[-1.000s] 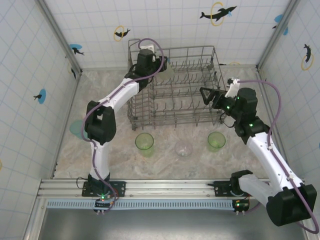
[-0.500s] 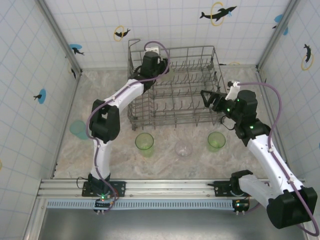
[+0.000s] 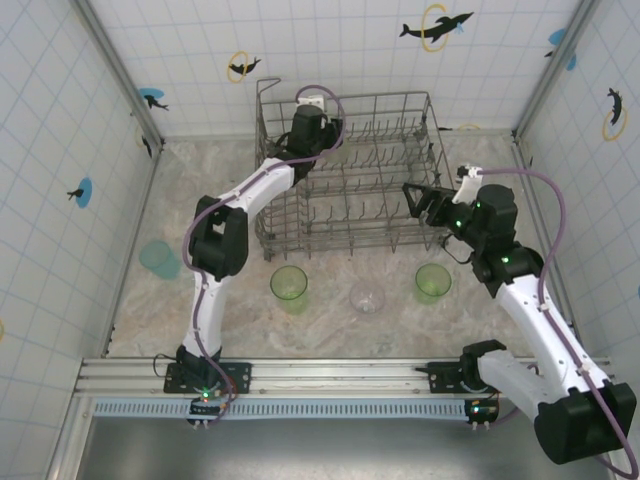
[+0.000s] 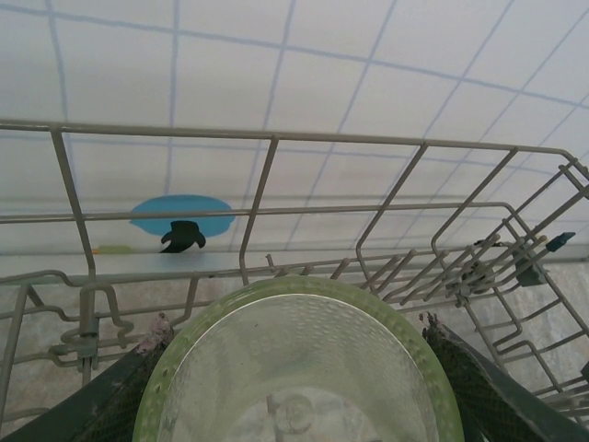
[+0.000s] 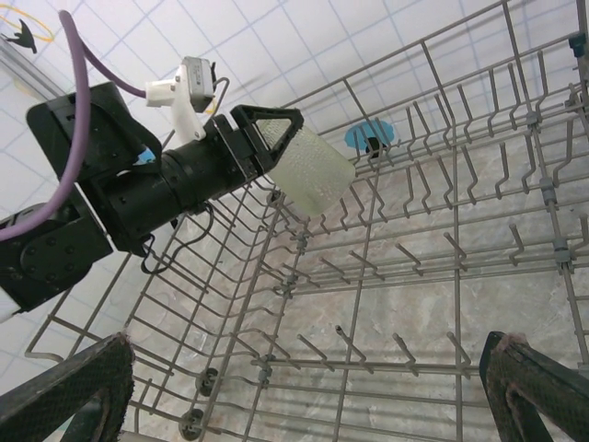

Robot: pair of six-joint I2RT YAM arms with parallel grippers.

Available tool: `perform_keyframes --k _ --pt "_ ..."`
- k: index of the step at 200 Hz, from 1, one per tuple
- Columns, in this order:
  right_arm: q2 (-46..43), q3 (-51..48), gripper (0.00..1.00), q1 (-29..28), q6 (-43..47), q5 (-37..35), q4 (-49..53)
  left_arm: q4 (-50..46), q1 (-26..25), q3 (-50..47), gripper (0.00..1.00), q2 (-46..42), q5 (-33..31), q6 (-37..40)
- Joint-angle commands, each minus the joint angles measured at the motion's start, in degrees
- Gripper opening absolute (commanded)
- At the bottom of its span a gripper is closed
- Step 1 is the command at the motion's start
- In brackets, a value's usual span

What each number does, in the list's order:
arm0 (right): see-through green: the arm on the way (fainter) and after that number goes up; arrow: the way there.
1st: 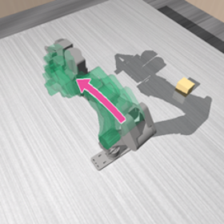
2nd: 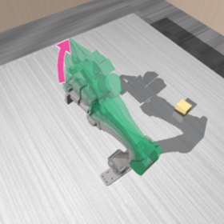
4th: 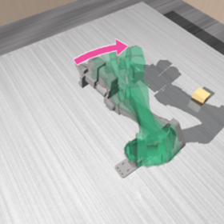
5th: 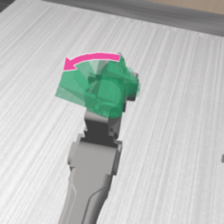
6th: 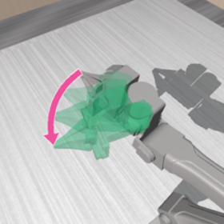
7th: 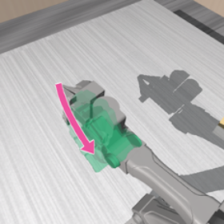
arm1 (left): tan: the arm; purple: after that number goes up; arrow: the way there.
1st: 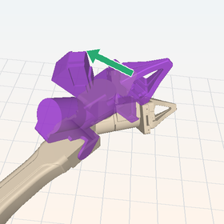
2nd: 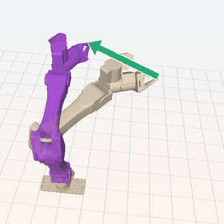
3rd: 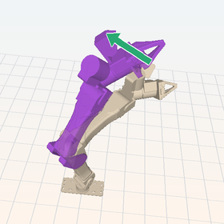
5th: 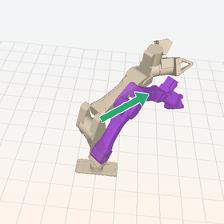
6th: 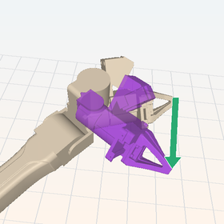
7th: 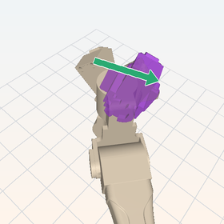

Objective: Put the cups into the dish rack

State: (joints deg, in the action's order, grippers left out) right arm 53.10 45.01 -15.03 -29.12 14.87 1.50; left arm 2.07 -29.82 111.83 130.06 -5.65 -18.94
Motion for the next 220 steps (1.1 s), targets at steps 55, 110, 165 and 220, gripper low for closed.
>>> perform_keyframes --k 55,110,165,220 --pt "-3.05 -3.00 1.00 0.09 -0.06 0.14 -1.80 1.06 -1.07 2.27 0.00 3.97 -2.01 11.15" --pt "-3.35 -3.54 1.00 0.23 0.10 0.02 -1.59 1.45 -1.46 1.75 0.37 6.54 -4.25 14.90" --pt "-3.25 -3.63 1.00 0.64 0.62 -0.19 -0.84 1.66 -1.47 0.21 0.79 5.20 -2.92 11.12" --pt "-3.13 -3.36 1.00 1.02 0.82 -0.48 -0.17 5.18 -1.49 -3.02 0.97 -2.36 -0.56 6.99"
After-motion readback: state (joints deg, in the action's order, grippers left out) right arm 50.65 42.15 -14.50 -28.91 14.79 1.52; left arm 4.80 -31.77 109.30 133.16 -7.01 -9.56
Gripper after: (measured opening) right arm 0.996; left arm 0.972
